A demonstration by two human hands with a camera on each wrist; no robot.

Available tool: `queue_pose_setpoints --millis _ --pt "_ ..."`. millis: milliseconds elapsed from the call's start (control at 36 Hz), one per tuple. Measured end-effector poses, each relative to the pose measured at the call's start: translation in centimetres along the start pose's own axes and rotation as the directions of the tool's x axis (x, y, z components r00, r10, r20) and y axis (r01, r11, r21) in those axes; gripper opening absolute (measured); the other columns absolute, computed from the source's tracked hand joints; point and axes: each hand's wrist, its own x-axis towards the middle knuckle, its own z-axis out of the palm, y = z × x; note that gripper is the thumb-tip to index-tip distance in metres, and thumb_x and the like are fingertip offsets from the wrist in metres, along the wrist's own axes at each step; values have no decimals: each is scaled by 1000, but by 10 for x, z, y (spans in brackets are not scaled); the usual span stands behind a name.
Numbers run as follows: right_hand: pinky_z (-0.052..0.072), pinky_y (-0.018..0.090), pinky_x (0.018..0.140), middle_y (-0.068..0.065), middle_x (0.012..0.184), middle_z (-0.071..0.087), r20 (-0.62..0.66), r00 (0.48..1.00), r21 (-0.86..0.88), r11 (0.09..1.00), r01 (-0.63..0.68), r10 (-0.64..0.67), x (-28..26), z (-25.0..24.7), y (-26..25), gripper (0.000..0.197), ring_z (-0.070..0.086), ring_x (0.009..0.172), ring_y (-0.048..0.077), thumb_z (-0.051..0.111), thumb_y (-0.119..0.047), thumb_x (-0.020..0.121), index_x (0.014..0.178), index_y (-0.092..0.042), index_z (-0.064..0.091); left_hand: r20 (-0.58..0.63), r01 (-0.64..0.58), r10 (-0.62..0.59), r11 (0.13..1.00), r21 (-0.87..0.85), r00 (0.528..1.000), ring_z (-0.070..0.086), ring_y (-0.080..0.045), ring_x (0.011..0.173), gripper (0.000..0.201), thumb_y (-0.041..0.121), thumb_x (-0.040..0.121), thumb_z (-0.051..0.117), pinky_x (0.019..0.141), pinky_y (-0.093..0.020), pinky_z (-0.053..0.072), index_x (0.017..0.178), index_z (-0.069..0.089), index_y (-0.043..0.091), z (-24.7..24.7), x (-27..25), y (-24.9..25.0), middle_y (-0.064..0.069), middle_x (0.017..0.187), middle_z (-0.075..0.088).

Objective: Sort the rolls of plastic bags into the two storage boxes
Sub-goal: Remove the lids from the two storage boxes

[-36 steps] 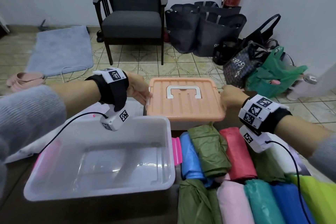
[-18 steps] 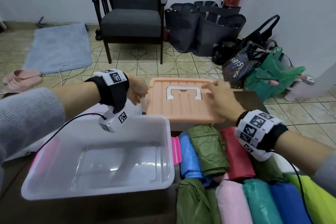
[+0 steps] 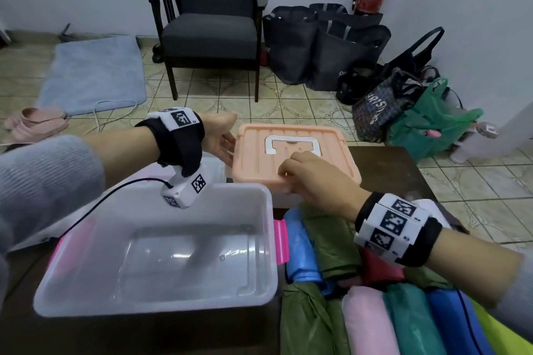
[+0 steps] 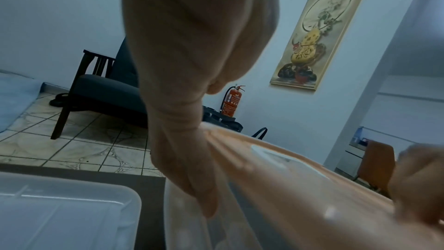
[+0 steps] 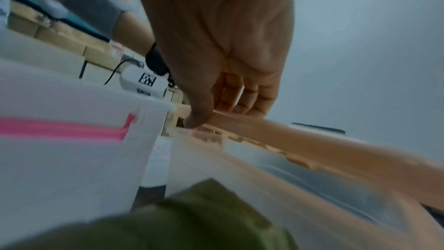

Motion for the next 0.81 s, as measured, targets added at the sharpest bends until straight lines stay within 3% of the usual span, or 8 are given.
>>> queue_pose_setpoints --millis 111,222,278,361,500,556,750,806 --pt "40 30 83 13 103 58 -185 982 116 993 -23 45 -2 -21 3 25 50 95 24 68 -13 84 105 -3 60 20 8 -7 999 -53 1000 58 -39 86 62 46 102 19 81 -50 49 119 42 -10 -4 7 -2 -25 98 57" --pt "33 21 74 12 103 58 -361 899 203 962 -183 247 -5 -58 20 24 51 88 20 66 -12 86 106 -1 57 80 20 -18 1000 -17 997 57 -31 85 17 4 101 29 91 -54 48 104 46 2 -3 0 -5 -18 94 55" --pt "38 26 79 8 106 58 -419 820 259 917 -305 391 -9 -79 35 24 53 93 21 61 -13 90 110 -2 54 85 -13 10 999 42 996 57 -26 82 27 -11 96 32 84 -51 51 95 47 11 0 -2 -5 -14 93 56" --pt "37 27 81 0 107 52 -429 653 415 778 -471 624 -21 -102 65 28 49 96 15 55 -18 94 117 -4 50 90 -74 61 986 148 994 55 -23 77 58 -19 91 34 93 -53 46 129 43 24 3 -4 -6 -12 89 55" --pt "51 53 87 11 108 65 -332 386 770 483 -416 861 -45 -79 158 50 63 98 29 66 -42 65 102 -11 59 39 -62 55 982 176 998 53 -22 73 69 -21 89 26 61 -41 57 143 33 21 7 -9 -6 -10 84 54" --pt "51 59 84 13 106 66 -223 329 858 345 -380 918 -52 -67 167 42 65 96 31 67 -29 66 102 -9 62 34 -68 63 982 174 997 52 -23 73 69 -21 89 23 79 -46 53 142 34 20 8 -10 -7 -10 84 54" --pt "49 24 35 20 123 56 134 146 880 -50 -472 980 -73 -24 190 47 62 74 23 54 16 82 126 5 41 19 -82 80 981 177 997 52 -23 74 65 -19 90 24 98 -53 41 142 33 18 10 -10 -7 -10 84 53" --pt "49 22 38 24 125 55 189 195 812 -41 -583 962 -76 -19 196 39 61 69 20 58 12 83 119 1 45 26 -86 83 978 189 996 54 -24 81 65 -19 90 26 98 -54 43 143 33 19 9 -8 -7 -11 86 54"
